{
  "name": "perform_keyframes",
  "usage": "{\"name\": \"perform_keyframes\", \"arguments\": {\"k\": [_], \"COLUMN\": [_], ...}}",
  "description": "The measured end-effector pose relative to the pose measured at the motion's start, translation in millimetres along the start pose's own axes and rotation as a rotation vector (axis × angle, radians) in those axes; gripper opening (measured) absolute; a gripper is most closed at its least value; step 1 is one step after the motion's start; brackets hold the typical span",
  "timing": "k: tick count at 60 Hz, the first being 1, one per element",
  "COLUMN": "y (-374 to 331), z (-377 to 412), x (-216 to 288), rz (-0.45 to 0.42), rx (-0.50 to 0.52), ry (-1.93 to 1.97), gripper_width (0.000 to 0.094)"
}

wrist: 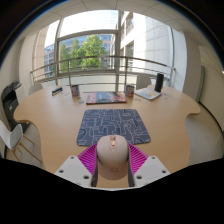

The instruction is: Arrange mouse

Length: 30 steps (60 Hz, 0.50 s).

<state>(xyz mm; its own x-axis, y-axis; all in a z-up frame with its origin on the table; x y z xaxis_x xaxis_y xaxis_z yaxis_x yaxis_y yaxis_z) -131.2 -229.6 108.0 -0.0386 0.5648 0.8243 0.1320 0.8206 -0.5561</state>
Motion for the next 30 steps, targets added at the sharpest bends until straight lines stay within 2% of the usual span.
{"name": "perform_keyframes", "arguments": {"k": [9, 14, 20, 30], "y": [-7.0, 30.3, 95.3, 197.2], "z": [-7.8, -13.4, -13.5, -10.8], "x": [112.4, 153.2, 163.1, 110.0], "rz": [-0.18, -0.211, -0.176, -0.015], "rx": [0.0, 0.009, 0.038, 0.081], "ry": [-0.012, -0.022, -0.012, 0.003], "gripper_width": [0.0413, 0.0411, 0.0411, 0.0411]}}
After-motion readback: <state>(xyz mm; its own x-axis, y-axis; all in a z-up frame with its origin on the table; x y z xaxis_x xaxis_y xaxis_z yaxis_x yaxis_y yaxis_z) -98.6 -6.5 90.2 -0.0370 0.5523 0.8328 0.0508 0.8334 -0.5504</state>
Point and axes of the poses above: the point between the fingertips, and its own axes, seen from behind it with the camera up: z to the left, x up, y forward, the way the camera looks, the point moved 5 cm from there along -y, backward, against the way the camera looks, and after that the axes turned 5 degrees about -y, right-handed, at the moved point
